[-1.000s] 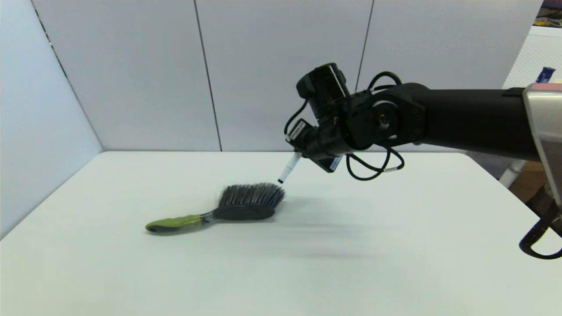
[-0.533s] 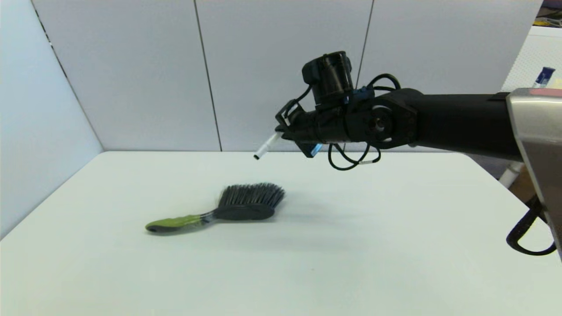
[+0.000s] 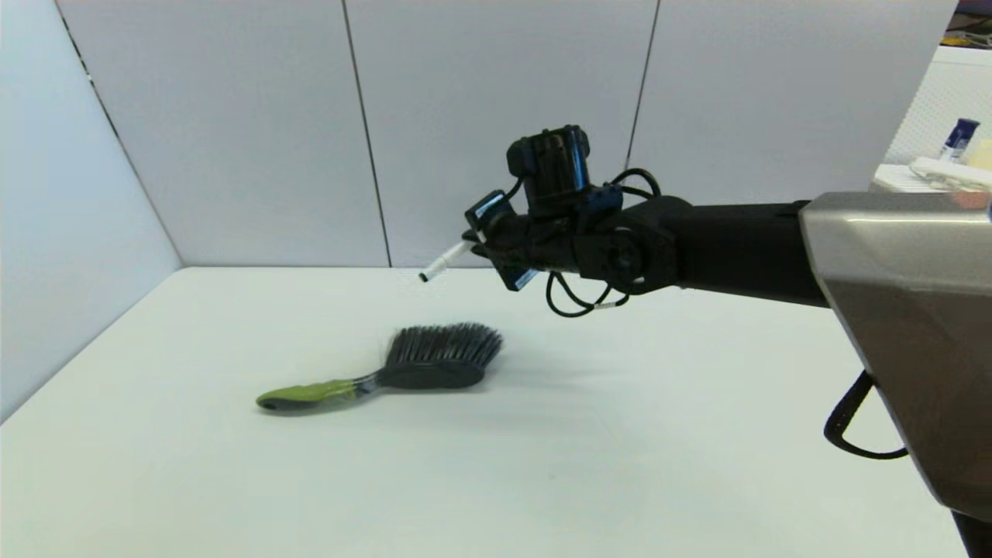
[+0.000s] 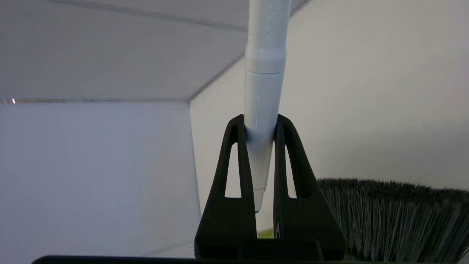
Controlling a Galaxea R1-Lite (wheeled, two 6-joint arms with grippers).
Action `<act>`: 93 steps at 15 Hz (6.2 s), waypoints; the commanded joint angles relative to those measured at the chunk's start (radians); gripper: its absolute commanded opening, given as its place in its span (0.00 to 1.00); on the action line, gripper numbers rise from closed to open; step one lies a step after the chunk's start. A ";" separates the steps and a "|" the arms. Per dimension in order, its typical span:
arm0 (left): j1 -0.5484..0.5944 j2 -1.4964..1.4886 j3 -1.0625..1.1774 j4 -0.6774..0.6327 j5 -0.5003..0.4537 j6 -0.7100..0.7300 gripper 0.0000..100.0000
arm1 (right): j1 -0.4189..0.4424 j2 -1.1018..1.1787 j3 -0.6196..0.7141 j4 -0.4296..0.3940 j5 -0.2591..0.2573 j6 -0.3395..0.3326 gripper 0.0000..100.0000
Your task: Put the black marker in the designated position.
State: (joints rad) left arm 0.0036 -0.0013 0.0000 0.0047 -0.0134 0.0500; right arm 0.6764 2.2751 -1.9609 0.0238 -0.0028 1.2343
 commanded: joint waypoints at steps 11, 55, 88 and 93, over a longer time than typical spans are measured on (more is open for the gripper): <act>0.001 0.001 0.000 0.000 0.000 0.001 1.00 | -0.008 0.093 0.000 -0.148 0.276 0.037 0.00; 0.001 0.001 0.000 0.000 0.000 0.001 1.00 | -0.057 0.167 0.000 -0.110 0.300 -2.090 0.00; -0.001 0.001 0.000 0.000 0.000 0.001 1.00 | -0.029 0.211 -0.004 -0.151 0.188 -2.408 1.00; 0.001 0.001 0.000 0.000 0.000 0.001 1.00 | -0.158 -0.008 -0.001 -0.142 0.185 -2.218 1.00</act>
State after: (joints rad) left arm 0.0043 -0.0013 0.0000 0.0047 -0.0134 0.0500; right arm 0.5830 2.4004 -1.9632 -0.1289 0.1817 -1.0728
